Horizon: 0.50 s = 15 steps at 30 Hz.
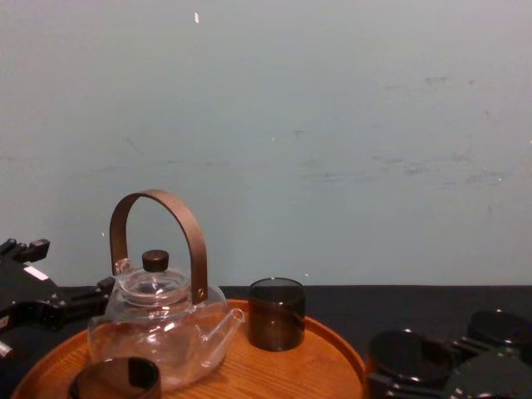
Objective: Pick up the glass from the table and place it on the tray.
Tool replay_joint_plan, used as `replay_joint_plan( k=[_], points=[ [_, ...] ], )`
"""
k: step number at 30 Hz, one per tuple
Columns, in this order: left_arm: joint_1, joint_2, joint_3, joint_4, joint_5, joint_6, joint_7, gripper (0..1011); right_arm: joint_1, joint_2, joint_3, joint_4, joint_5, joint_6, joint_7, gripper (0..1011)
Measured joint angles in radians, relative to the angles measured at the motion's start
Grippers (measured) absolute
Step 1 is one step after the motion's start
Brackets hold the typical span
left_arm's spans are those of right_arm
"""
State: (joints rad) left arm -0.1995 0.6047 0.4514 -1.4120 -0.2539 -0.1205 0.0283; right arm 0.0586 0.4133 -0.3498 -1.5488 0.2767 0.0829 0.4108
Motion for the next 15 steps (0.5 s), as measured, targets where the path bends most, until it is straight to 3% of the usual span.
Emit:
replay_joint_plan(
  k=[8,15],
  points=[
    [0.000,0.000,0.000,0.000,0.000,0.000,0.000,1001,0.007,-0.006,-0.036,-0.042,0.006,0.007,0.012,904],
    [0.000,0.000,0.000,0.000,0.000,0.000,0.000,1001,0.033,-0.030,-0.077,-0.037,0.005,0.010,0.016,904]
  ],
)
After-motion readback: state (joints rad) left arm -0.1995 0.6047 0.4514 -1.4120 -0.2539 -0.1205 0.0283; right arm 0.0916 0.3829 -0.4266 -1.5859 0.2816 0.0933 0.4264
